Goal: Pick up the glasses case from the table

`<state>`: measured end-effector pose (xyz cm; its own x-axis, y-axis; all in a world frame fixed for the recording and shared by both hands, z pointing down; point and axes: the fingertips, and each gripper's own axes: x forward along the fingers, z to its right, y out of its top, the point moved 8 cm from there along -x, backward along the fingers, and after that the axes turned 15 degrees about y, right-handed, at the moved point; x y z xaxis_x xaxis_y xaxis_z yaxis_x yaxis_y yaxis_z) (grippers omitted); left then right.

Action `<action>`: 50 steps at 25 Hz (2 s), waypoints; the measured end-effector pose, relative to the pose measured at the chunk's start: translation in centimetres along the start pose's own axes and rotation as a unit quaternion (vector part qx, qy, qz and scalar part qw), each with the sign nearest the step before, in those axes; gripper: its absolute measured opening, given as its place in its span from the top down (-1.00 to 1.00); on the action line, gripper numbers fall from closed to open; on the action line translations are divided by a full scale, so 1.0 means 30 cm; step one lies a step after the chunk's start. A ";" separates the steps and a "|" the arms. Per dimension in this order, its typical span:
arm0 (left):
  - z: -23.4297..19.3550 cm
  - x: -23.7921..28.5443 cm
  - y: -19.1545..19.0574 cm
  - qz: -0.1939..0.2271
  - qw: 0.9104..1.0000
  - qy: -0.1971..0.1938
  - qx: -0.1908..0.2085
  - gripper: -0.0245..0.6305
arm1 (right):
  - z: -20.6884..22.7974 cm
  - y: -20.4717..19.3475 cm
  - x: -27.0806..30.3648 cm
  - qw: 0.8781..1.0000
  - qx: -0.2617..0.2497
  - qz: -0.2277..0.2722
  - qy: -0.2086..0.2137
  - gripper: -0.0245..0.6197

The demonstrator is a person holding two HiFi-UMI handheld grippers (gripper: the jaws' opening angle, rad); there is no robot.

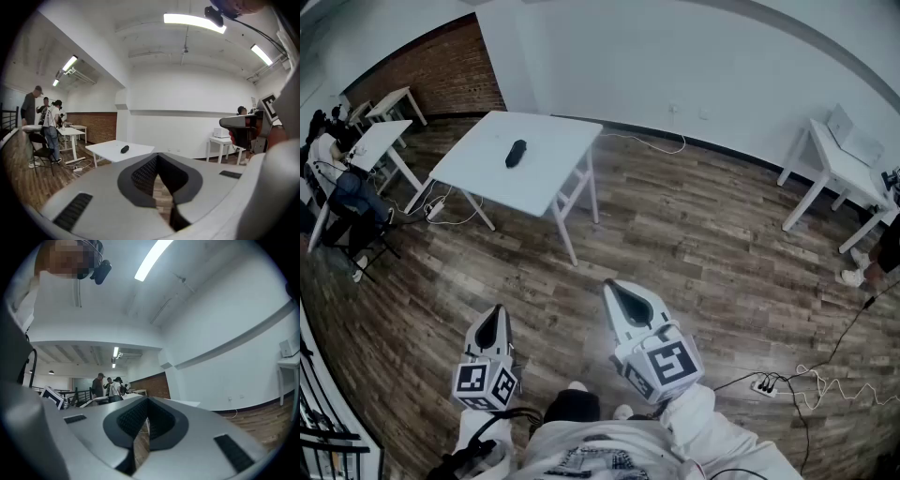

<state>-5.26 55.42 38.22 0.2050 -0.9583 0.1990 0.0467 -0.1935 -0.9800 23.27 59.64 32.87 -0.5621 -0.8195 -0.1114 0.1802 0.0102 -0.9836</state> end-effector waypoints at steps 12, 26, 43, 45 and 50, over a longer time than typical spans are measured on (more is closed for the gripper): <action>-0.254 0.860 0.044 0.003 1.000 -0.011 -0.005 0.85 | 0.445 -0.171 0.797 0.998 0.008 -0.057 0.005 0.90; -0.530 1.656 0.281 -0.016 1.000 0.001 0.003 0.85 | 0.880 -0.194 1.635 0.994 0.035 -0.104 0.014 0.90; -0.711 1.859 0.223 -0.054 0.997 0.058 -0.020 0.86 | 1.162 -0.670 2.155 0.908 0.295 -0.286 0.078 0.64; -0.736 1.856 0.229 -0.065 0.996 0.062 -0.025 0.86 | 1.169 -0.732 2.196 0.884 0.342 -0.304 0.093 0.34; -0.830 1.861 0.214 -0.078 0.993 0.086 -0.029 0.86 | 1.211 -0.800 2.277 0.865 0.380 -0.310 0.103 -0.09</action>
<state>-17.85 -4.56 42.92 0.0301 -0.9363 0.3500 0.0080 -0.3499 -0.9367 9.88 -17.41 54.03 -0.8589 -0.4120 0.3041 0.2271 -0.8387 -0.4950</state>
